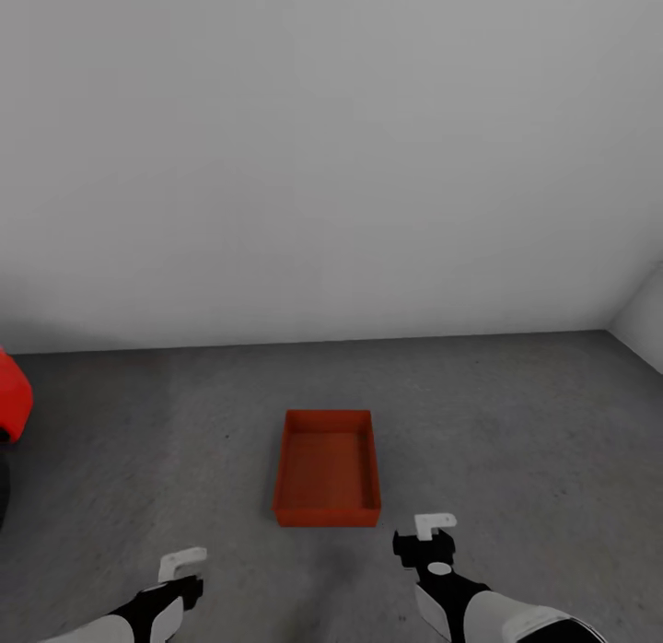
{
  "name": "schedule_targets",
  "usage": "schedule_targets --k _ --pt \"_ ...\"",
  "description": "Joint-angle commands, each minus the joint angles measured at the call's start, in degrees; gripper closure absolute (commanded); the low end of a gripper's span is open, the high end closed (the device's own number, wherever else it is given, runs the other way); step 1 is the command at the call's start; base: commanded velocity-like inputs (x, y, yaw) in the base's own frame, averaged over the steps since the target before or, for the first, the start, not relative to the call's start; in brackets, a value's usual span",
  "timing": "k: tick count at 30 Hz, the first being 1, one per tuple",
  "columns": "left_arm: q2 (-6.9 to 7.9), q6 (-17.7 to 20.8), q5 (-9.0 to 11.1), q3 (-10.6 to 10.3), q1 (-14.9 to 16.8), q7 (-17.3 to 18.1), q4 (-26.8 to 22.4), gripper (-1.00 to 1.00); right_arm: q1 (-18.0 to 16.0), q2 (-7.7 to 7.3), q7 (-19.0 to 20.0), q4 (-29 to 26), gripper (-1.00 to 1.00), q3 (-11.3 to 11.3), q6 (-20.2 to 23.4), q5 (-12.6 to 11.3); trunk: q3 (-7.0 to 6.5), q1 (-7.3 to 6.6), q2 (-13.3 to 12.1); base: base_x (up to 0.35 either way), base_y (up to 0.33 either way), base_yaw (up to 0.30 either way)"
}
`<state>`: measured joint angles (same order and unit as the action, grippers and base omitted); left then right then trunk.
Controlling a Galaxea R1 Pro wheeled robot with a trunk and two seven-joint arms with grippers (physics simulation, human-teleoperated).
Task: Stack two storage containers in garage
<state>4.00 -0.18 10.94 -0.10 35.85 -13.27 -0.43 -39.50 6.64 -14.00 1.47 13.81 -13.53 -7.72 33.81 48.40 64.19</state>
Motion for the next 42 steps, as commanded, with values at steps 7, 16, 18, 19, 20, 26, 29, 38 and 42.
schedule_targets --k 7,16,18,19,20,26,29,38,42 --pt "1.38 0.0 0.6 0.0 -0.1 0.0 0.5 -1.00 0.5 0.01 -0.1 0.2 -1.00 0.5 0.0 -0.6 0.05 0.00 0.0 0.000 0.000 0.000" --pt "2.63 0.0 1.9 0.0 -0.3 0.0 0.5 -1.00 0.6 0.12 0.0 0.2 -1.00 0.6 0.2 -0.2 0.05 0.00 0.0 0.000 0.000 0.000" --pt "2.81 0.0 2.3 0.0 -0.3 -0.1 0.5 -1.00 0.6 0.14 0.0 0.2 -1.00 0.6 0.2 -0.1 0.05 0.00 0.0 0.000 0.000 0.000" --pt "2.91 0.0 2.5 0.0 -0.3 -0.1 0.5 -1.00 0.6 0.14 0.0 0.2 -1.00 0.6 0.2 -0.1 0.05 0.00 0.0 0.000 0.000 0.000" --pt "3.04 0.0 2.8 0.0 -0.3 -0.1 0.5 -1.00 0.6 0.13 0.0 0.1 -1.00 0.6 0.2 -0.1 0.05 0.00 0.0 0.000 0.000 0.000" --pt "3.66 0.1 4.0 -0.1 -1.6 -0.1 0.5 -1.00 4.3 -6.32 0.4 0.4 -1.00 0.7 1.2 0.0 0.05 0.00 0.0 0.000 0.000 0.000" --pt "3.71 0.0 4.1 0.0 -3.8 -0.1 0.5 -1.00 6.8 -8.70 1.0 0.5 -1.00 0.7 2.2 0.0 0.05 0.00 0.0 0.000 0.000 0.000" --pt "2.69 -0.3 4.1 -0.1 -12.2 0.6 0.5 -1.00 20.7 -8.93 3.1 0.5 -1.00 0.6 5.2 -0.1 0.05 0.00 0.0 0.000 0.000 0.000" --pt "1.40 -0.6 4.0 -0.1 -16.5 0.7 0.5 -1.00 25.5 -8.45 3.4 0.5 -1.00 0.6 3.9 -0.2 -0.01 0.00 0.0 0.000 0.000 -0.009"
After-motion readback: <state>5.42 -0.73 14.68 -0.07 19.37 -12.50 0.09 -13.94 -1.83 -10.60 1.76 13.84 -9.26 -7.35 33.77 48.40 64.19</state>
